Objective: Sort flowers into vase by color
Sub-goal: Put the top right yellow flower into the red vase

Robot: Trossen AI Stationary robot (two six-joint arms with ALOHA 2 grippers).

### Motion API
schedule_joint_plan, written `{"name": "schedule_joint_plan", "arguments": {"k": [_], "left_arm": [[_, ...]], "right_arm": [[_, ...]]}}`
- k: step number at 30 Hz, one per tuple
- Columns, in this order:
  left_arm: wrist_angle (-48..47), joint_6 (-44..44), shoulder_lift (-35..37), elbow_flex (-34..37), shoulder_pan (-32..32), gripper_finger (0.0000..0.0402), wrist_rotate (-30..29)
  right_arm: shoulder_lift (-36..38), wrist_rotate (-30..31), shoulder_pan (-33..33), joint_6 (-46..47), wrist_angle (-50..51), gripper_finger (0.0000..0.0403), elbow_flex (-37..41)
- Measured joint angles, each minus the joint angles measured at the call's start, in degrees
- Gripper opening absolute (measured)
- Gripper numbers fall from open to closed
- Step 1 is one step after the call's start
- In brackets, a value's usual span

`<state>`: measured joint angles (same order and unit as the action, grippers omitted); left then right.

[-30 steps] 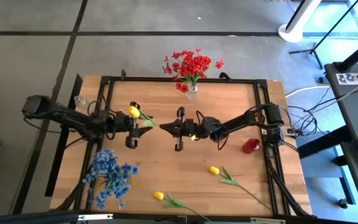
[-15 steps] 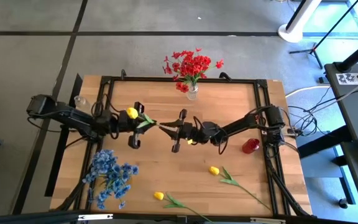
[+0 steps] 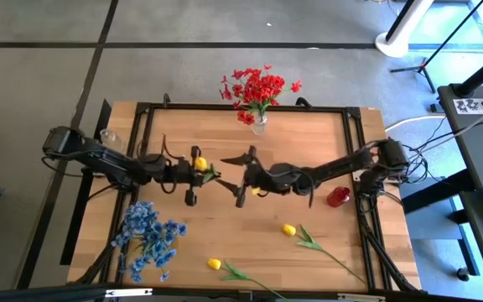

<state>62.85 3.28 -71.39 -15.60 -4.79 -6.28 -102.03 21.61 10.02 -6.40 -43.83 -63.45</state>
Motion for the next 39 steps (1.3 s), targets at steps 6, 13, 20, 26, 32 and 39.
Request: {"name": "schedule_joint_plan", "arguments": {"k": [6, 13, 20, 26, 32, 39], "left_arm": [[0.02, 1.42, -6.03, -2.37, -1.50, 0.0010, -0.22], [0.83, 1.87, -6.58, -2.47, -2.52, 0.0010, -0.66], [-0.16, 2.28, -5.61, -2.40, -2.53, 0.0057, -1.79], [-10.71, 1.91, 1.37, -2.42, -3.55, 0.0107, -2.55], [-16.93, -2.30, 7.94, -2.38, -6.29, 0.0124, -2.54], [-16.97, -3.98, 9.26, -2.40, -11.12, 0.0125, -1.03]], "right_arm": [[-3.88, -4.81, -1.49, 1.64, 13.74, 0.0243, -9.92], [-4.62, -3.70, -1.35, 3.58, 19.80, 0.0120, -13.17], [-4.16, -4.24, -1.37, 5.94, 22.22, 0.0017, -13.17], [2.53, 1.29, -0.07, 8.80, 32.88, 0.0007, -10.88], [16.23, 17.31, 6.34, 14.25, 51.43, 0.0004, -5.17], [34.59, 38.41, 20.08, 26.75, 72.92, 0.0004, -1.31]]}}
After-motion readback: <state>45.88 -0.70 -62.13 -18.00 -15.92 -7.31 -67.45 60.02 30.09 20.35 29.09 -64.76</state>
